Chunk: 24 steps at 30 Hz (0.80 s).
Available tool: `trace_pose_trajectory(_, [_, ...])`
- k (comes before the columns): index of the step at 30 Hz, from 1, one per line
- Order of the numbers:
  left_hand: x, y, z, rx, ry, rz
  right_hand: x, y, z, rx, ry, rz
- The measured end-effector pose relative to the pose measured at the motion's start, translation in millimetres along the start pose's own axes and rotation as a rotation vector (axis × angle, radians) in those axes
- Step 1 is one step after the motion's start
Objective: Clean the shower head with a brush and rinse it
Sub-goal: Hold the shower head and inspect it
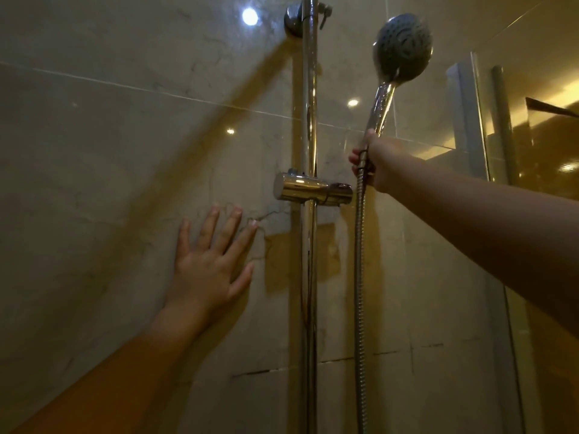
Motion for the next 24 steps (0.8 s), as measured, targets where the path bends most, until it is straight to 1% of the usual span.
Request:
trace_pose_trajectory(2, [0.4, -0.4, -0.2, 0.008, 0.010, 0.013, 13.2, -1.1, 0.4, -0.009, 0.027, -0.021])
trace_pose_trajectory(6, [1.0, -1.4, 0.0, 0.010, -0.013, 0.029, 44.2, -8.5, 3.0, 0.053, -0.078, -0.110])
trace_pose_trajectory(8, [2.4, -0.9, 0.1, 0.017, -0.038, 0.045, 60.0, -16.1, 4.7, 0.061, -0.096, -0.121])
trace_pose_trajectory(11, [7.2, -1.5, -2.2, 0.024, -0.057, 0.096, 83.8, -41.5, 10.3, 0.048, -0.130, -0.094])
trace_pose_trajectory(13, [9.3, -2.4, -2.2, 0.036, -0.087, 0.131, 99.8, -64.6, 12.6, 0.032, -0.163, -0.042])
trace_pose_trajectory(15, [12.1, 0.5, -4.9, 0.076, -0.134, 0.173, 117.9, -88.3, 12.8, 0.020, -0.200, 0.003])
trace_pose_trajectory(17, [19.9, 3.0, -16.0, 0.155, -0.195, 0.220, 135.3, -110.7, 12.1, 0.006, -0.245, 0.039])
trace_pose_trajectory(18, [26.5, 0.9, -24.9, 0.216, -0.286, 0.244, 143.6, -121.5, 11.7, -0.008, -0.270, 0.051])
trace_pose_trajectory(19, [37.6, -5.1, -36.0, 0.284, -0.428, 0.259, 151.6, -132.5, 11.8, -0.022, -0.289, 0.061])
trace_pose_trajectory(20, [50.7, -13.8, -48.9, 0.339, -0.603, 0.261, 159.1, -143.4, 11.8, -0.036, -0.302, 0.067])
trace_pose_trajectory(21, [63.7, -25.9, -64.2, 0.351, -0.772, 0.254, 166.6, -153.6, 11.2, -0.050, -0.311, 0.067])
trace_pose_trajectory(22, [77.4, -41.0, -81.3, 0.325, -0.920, 0.255, 174.0, -164.1, 10.6, -0.062, -0.320, 0.063])
trace_pose_trajectory(24, [104.2, -72.3, -118.7, 0.224, -1.182, 0.356, 188.1, -184.4, 8.7, -0.094, -0.329, 0.058])
Point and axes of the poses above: each hand's wrist, its own y-axis towards the middle knuckle, its own x-axis out of the back of the hand, z = x × y, the point moved 2 cm from there along y, towards the middle knuckle, and after that the axes turned 8 degrees about x, right-handed, at the moved point
